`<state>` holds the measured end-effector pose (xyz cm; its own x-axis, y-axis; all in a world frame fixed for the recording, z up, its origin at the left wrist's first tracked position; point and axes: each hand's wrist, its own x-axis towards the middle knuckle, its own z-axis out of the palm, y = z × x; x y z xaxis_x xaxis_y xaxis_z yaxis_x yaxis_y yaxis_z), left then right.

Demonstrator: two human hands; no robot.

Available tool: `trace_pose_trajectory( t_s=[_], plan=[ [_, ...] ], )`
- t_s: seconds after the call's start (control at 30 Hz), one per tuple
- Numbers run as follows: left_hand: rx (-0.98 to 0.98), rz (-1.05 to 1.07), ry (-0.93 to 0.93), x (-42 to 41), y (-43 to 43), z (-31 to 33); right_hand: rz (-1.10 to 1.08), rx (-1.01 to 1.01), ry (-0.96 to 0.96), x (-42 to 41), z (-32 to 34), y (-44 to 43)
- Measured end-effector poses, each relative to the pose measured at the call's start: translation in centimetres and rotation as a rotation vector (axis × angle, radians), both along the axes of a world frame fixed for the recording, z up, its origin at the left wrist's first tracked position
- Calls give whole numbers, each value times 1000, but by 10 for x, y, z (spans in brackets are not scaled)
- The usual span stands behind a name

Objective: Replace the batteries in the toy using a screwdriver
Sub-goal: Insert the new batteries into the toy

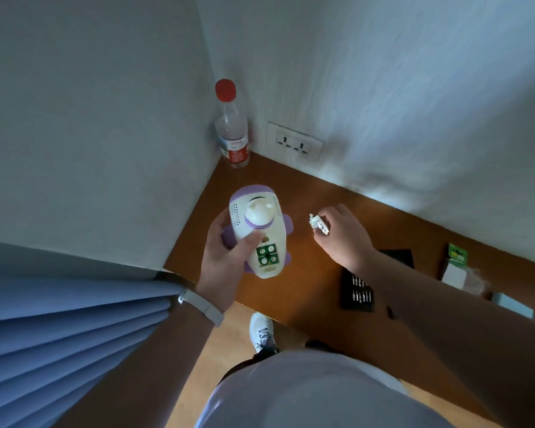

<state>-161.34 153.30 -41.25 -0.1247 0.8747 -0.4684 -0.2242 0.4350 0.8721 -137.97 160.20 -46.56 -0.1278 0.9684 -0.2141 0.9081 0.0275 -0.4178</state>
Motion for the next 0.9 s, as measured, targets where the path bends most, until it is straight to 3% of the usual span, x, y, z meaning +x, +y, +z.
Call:
trace_pose_trajectory(
  t_s=[0.23,0.6,0.7,0.9],
  plan=[
    [20,6,-22,-6,-1,-3,92,-24,-116,-5,-19,5],
    [28,-26,-17,-3,-4,8,38,-62,-133,-1,-17,-8],
    [30,-23,0,1,-4,15,27,-65,-59,-4,-2,-12],
    [73,-67,4,7,-3,29,-96,-92,276,-10,53,-28]
  ],
)
